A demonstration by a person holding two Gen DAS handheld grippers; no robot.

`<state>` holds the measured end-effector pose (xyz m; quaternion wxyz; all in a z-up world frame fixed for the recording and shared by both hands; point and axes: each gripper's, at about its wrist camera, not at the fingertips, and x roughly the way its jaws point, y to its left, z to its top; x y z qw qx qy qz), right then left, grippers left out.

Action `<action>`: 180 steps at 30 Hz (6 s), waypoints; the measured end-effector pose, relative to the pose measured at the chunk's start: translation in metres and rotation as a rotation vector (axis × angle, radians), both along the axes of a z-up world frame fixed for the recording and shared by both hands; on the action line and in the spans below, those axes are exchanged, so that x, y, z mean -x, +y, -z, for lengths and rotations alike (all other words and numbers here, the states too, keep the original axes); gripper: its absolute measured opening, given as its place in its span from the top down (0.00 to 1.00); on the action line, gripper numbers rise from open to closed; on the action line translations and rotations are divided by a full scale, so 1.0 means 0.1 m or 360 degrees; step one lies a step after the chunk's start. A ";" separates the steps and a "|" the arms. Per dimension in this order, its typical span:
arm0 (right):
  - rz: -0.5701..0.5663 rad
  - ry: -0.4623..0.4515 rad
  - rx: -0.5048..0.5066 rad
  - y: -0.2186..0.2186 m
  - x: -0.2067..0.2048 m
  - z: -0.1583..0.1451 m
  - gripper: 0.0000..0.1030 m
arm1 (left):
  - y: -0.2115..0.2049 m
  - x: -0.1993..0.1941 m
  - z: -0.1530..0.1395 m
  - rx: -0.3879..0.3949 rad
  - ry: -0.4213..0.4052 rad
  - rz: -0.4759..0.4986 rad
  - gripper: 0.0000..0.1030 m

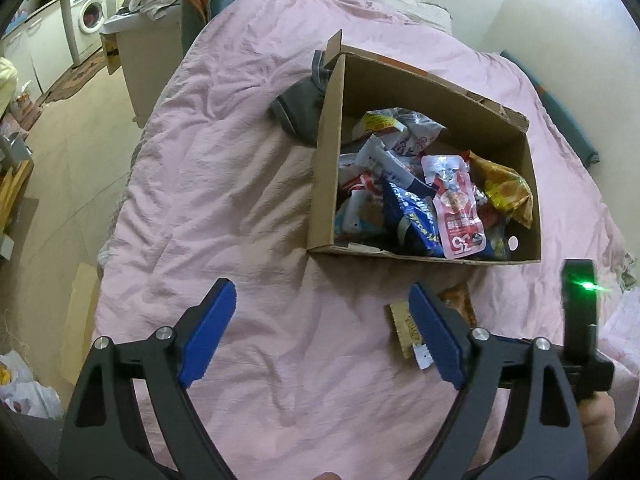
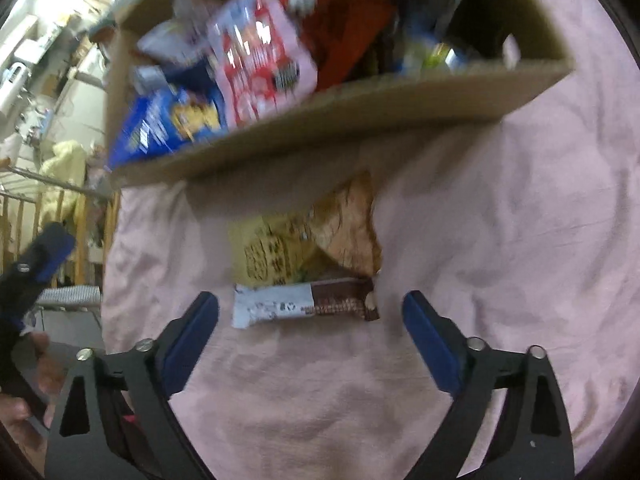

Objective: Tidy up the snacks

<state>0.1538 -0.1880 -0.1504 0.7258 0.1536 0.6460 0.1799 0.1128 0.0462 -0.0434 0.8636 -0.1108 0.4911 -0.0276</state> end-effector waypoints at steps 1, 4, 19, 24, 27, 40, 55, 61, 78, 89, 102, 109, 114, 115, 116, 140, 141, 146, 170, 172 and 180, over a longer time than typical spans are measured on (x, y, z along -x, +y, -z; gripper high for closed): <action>-0.0027 0.0006 0.0019 0.05 -0.01 0.03 0.05 | 0.02 0.01 0.00 -0.0002 -0.0005 0.0002 0.16; -0.0095 0.0007 0.0088 0.19 -0.06 0.09 0.04 | 0.05 0.01 0.00 0.0011 0.0002 0.0005 0.16; -0.0359 -0.0113 0.0375 0.46 0.10 0.04 0.32 | -0.03 -0.01 0.05 0.0045 0.0040 0.0020 0.16; -0.0379 -0.0128 0.0303 0.35 0.26 -0.09 0.51 | -0.13 -0.09 0.11 0.0097 0.0095 0.0013 0.16; -0.0396 -0.0127 0.0260 0.25 0.36 -0.16 0.66 | -0.20 -0.12 0.15 0.0110 0.0118 0.0016 0.16; 0.0119 -0.0080 -0.0024 -0.56 0.14 -0.24 0.34 | -0.52 -0.21 0.40 0.0020 0.0237 0.0100 0.16; 0.0172 -0.0035 0.0023 -0.37 -0.23 -0.07 0.66 | -0.47 -0.13 0.67 -0.0033 0.0384 0.0196 0.16; 0.0142 -0.0124 0.0029 -0.45 -0.05 -0.29 0.72 | -0.95 -0.05 0.84 -0.0110 0.0439 0.0475 0.36; 0.0130 -0.0199 0.0070 -0.47 0.19 -0.44 0.72 | -1.16 -0.03 0.83 -0.0211 0.0368 0.0563 0.86; 0.0094 -0.0440 -0.0132 -0.37 0.21 -1.02 0.72 | -0.61 0.04 0.06 -0.0028 0.0121 0.0301 0.86; 0.0394 -0.0710 -0.0281 -0.63 -0.32 -1.32 0.72 | -0.42 -0.63 -0.41 -0.0158 -0.0095 0.0252 0.86; 0.0497 -0.0758 -0.0291 -0.70 -0.71 -1.30 0.72 | -0.31 -0.88 -0.21 -0.0009 -0.0118 0.0157 0.86; 0.0586 -0.0700 -0.0365 -0.77 -0.96 -1.17 0.72 | -0.34 -0.95 -0.06 -0.0011 -0.0069 0.0144 0.85; 0.0598 -0.0681 -0.0373 -0.77 -1.00 -1.13 0.72 | -0.35 -0.96 -0.05 -0.0025 -0.0069 0.0145 0.85; 0.0612 -0.0660 -0.0378 -0.76 -1.04 -1.09 0.72 | -0.37 -0.97 -0.03 -0.0036 -0.0062 0.0146 0.85; 0.0572 -0.0635 -0.0412 -0.63 -1.12 -1.05 0.30 | -0.41 -0.90 -0.15 -0.0064 -0.0102 0.0129 0.29; 0.0558 -0.0646 -0.0387 -0.61 -1.11 -1.07 0.25 | -0.40 -0.90 -0.16 -0.0064 -0.0110 0.0121 0.29; 0.0472 -0.0782 -0.0279 -0.52 -1.00 -1.23 0.10 | -0.33 -0.85 -0.22 -0.0099 -0.0172 0.0049 0.29; 0.0362 -0.1112 0.0117 -0.43 0.36 -1.66 0.00 | -0.18 0.07 -0.50 -0.0291 -0.0396 -0.0005 0.00; 0.0358 -0.1119 0.0144 -0.42 0.46 -1.65 0.00 | -0.18 0.16 -0.48 -0.0299 -0.0372 -0.0007 0.00; 0.0330 -0.1183 0.0312 -0.27 0.81 -1.54 0.00 | -0.18 0.47 -0.50 -0.0296 -0.0416 -0.0013 0.00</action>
